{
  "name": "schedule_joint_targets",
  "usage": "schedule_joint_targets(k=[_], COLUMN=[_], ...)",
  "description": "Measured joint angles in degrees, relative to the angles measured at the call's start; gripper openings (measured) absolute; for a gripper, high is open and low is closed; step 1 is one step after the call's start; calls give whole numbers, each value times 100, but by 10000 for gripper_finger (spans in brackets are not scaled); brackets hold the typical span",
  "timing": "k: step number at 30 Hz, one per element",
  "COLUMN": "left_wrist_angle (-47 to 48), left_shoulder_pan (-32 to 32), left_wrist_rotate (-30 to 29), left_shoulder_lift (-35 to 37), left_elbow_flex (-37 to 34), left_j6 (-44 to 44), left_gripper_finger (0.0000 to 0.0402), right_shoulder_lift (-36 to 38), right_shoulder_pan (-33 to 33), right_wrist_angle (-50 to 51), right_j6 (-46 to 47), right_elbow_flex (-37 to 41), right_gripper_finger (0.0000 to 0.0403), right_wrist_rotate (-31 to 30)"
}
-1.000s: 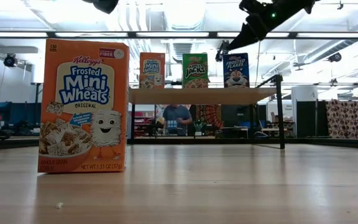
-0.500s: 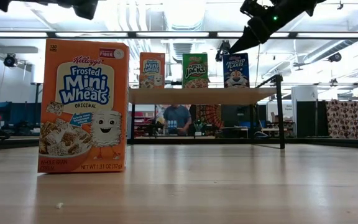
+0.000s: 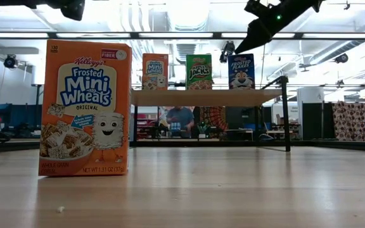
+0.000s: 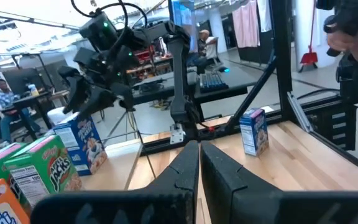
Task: Stack cereal on shelf
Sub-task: Put the top right blue cereal box on the shelf
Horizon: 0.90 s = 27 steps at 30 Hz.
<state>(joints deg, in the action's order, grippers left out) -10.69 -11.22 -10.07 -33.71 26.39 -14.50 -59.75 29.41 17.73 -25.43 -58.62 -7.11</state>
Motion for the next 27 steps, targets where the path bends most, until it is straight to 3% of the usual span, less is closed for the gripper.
schedule_joint_targets(k=[3,27], left_wrist_angle=[1,4], left_shoulder_pan=[-2,2], left_wrist_rotate=[0,-4], left_shoulder_lift=[6,-5], left_elbow_flex=[0,2], left_j6=[-8,-456], left_gripper_finger=[0,0], right_shoulder_lift=[0,-2], right_shoulder_pan=[0,0], right_wrist_angle=[5,-16], right_j6=[2,-7], right_elbow_flex=[-83,-211], right_gripper_finger=[164,164], right_wrist_rotate=[-332,-343])
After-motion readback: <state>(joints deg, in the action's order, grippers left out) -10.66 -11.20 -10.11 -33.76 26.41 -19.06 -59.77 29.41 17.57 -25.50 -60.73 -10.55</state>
